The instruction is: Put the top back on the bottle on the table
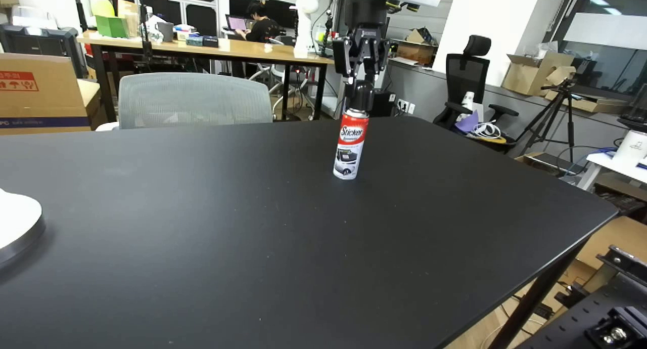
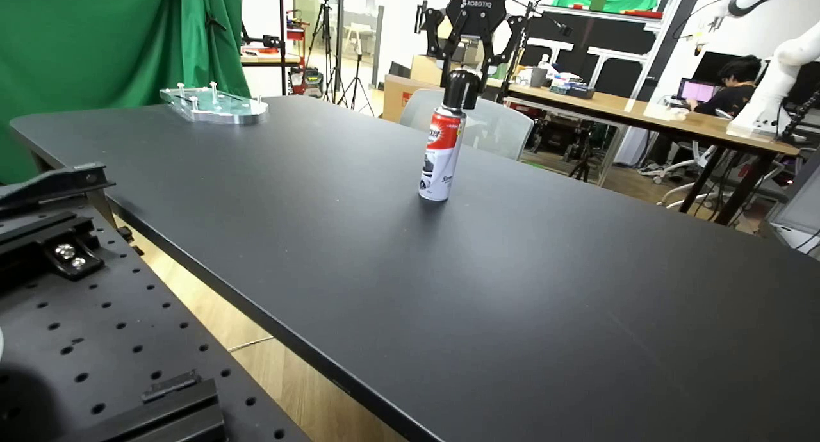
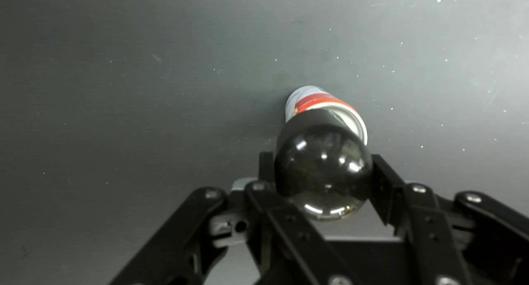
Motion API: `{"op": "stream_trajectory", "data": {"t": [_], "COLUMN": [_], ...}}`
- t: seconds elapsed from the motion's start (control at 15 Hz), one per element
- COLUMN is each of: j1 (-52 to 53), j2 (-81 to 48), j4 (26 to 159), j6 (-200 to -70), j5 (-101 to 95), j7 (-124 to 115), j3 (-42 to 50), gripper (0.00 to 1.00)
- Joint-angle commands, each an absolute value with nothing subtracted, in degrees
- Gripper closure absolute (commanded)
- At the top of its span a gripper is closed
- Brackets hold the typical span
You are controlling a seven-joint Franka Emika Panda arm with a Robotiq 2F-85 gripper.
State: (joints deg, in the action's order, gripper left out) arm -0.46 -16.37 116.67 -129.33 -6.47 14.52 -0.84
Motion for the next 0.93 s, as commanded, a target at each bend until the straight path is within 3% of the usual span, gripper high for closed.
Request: {"op": "stream_trajectory", "data": {"t": [0.0,0.87], "j1": [-0.7,-0.6], "j2": [-15.5,-13.8], "j4": [116.7,118.6], "j6": [-128.7,-129.9], "j5": [-5.7,-3.3], "j7": [13.6,13.7], "j3": [-1.0,-1.3], "gripper": [0.68,0.68]}}
